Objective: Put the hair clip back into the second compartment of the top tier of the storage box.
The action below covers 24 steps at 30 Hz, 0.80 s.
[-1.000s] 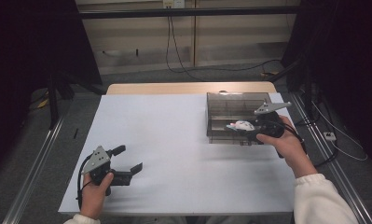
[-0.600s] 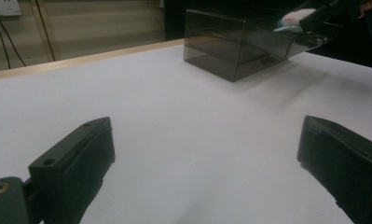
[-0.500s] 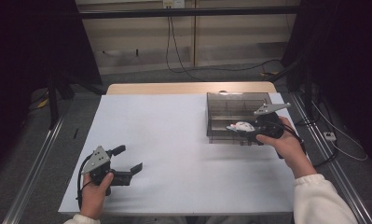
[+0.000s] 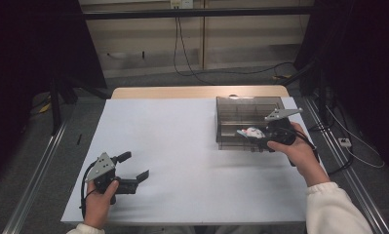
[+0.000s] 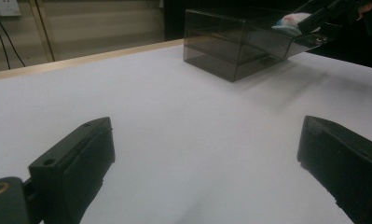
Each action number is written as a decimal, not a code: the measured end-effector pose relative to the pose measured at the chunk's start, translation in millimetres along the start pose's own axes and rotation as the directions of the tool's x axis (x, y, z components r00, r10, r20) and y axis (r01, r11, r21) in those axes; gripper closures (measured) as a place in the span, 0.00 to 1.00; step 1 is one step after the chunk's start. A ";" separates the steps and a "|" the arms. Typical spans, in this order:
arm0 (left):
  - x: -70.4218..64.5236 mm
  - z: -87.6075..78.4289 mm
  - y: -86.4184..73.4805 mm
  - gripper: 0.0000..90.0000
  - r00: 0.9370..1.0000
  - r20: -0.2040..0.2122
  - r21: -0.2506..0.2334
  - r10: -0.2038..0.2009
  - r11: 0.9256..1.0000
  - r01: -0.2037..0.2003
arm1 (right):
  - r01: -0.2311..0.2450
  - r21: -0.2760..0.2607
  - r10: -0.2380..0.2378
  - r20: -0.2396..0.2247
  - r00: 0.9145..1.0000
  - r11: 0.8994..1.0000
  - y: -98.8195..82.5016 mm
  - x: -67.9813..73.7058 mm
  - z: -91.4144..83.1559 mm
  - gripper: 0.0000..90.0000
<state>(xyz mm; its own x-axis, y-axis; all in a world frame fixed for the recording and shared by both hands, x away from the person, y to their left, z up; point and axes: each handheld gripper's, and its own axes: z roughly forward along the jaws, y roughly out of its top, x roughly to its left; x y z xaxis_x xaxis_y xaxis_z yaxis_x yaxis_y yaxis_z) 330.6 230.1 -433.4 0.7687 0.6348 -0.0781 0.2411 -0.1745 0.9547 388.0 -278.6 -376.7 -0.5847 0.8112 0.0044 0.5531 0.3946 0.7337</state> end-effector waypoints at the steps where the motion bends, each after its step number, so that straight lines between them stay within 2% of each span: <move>1: 0.0 0.1 0.0 0.04 1.000 0.000 0.000 0.000 1.000 0.000 | -0.001 0.000 0.001 0.000 1.000 1.000 0.0 -0.1 -0.1 0.42; 24: -0.3 -0.5 0.3 0.04 1.000 -0.005 0.000 -0.003 1.000 0.003 | -0.004 -0.004 0.004 -0.006 1.000 1.000 -1.7 -0.2 -3.1 0.43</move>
<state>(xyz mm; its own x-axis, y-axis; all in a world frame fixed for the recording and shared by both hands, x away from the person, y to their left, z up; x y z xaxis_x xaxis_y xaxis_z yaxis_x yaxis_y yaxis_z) 330.1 230.3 -433.0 0.7650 0.6391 -0.0790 0.2428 -0.1726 0.9546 385.3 -280.8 -375.9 -0.5865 0.8099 0.0116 0.5529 0.3898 0.7364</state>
